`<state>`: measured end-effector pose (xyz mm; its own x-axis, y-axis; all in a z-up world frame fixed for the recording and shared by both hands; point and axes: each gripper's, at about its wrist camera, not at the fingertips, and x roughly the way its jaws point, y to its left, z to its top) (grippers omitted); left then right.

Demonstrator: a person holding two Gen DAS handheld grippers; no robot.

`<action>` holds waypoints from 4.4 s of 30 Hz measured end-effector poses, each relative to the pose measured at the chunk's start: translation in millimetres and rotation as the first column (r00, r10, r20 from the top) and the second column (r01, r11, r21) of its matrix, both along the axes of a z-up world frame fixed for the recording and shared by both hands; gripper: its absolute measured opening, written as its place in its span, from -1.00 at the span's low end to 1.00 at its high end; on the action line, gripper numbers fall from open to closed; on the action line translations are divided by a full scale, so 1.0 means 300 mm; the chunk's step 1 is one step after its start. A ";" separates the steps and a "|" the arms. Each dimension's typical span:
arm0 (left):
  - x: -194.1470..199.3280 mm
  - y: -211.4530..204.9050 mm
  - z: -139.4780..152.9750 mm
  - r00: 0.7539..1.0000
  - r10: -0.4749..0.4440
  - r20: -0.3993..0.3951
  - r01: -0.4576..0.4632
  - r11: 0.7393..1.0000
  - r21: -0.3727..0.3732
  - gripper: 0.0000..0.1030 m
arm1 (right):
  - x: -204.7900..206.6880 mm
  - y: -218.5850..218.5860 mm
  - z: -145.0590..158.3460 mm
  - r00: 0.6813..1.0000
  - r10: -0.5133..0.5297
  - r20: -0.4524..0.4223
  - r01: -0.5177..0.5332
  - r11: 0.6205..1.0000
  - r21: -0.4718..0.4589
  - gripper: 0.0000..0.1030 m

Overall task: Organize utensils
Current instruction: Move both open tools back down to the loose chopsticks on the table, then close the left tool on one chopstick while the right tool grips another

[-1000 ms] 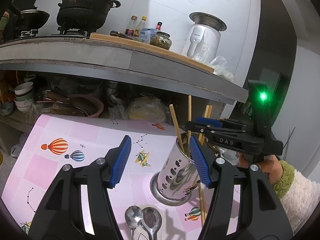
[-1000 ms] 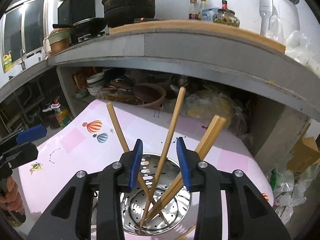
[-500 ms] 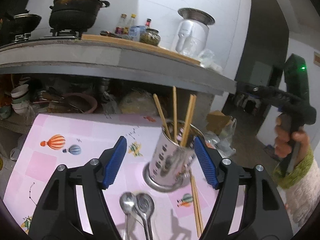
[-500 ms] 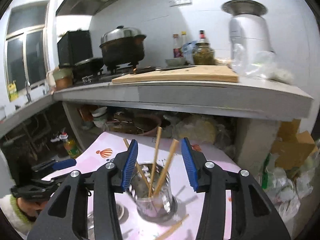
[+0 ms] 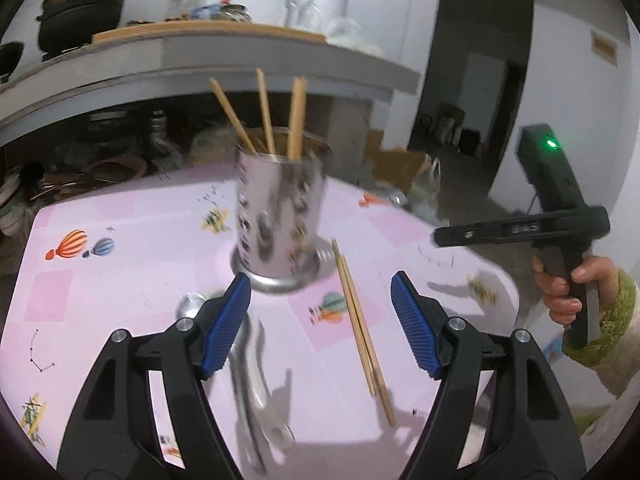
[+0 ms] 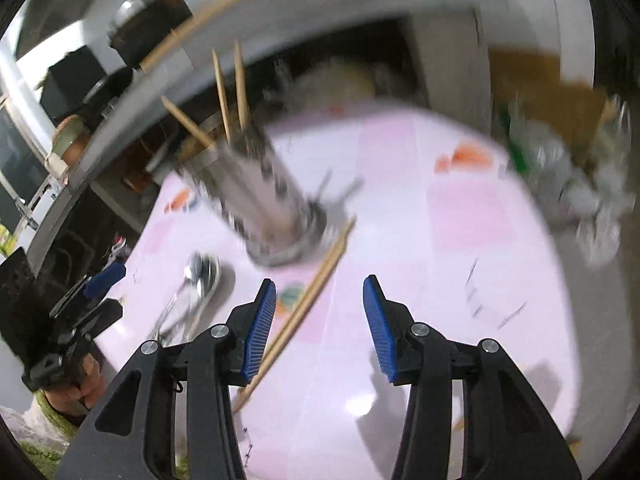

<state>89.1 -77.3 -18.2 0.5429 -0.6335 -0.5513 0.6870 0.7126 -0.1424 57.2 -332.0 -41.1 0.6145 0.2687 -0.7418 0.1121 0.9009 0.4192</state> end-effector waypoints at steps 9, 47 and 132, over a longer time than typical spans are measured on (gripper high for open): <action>-0.062 -0.103 -0.136 0.997 -0.069 -0.021 0.071 0.991 0.111 0.33 | 0.088 0.166 -0.174 0.989 0.072 -0.132 -0.072 0.997 0.008 -0.27; 0.026 -0.291 -0.352 0.985 -0.107 -0.137 0.141 0.951 0.275 -0.78 | 0.163 0.205 -0.236 0.975 0.043 -0.216 -0.070 0.990 -0.120 -0.67; 0.252 -0.489 -0.369 0.960 -0.092 -0.266 0.179 0.928 0.326 -0.64 | 0.122 -0.010 -0.226 0.948 0.213 -0.238 -0.254 0.954 -0.158 -0.45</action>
<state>164.7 -224.0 -129.0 0.2879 -0.4395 -0.8509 0.7563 0.6494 -0.0796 93.8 -334.9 -108.9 0.3706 0.2308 -0.8996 -0.0412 0.9718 0.2324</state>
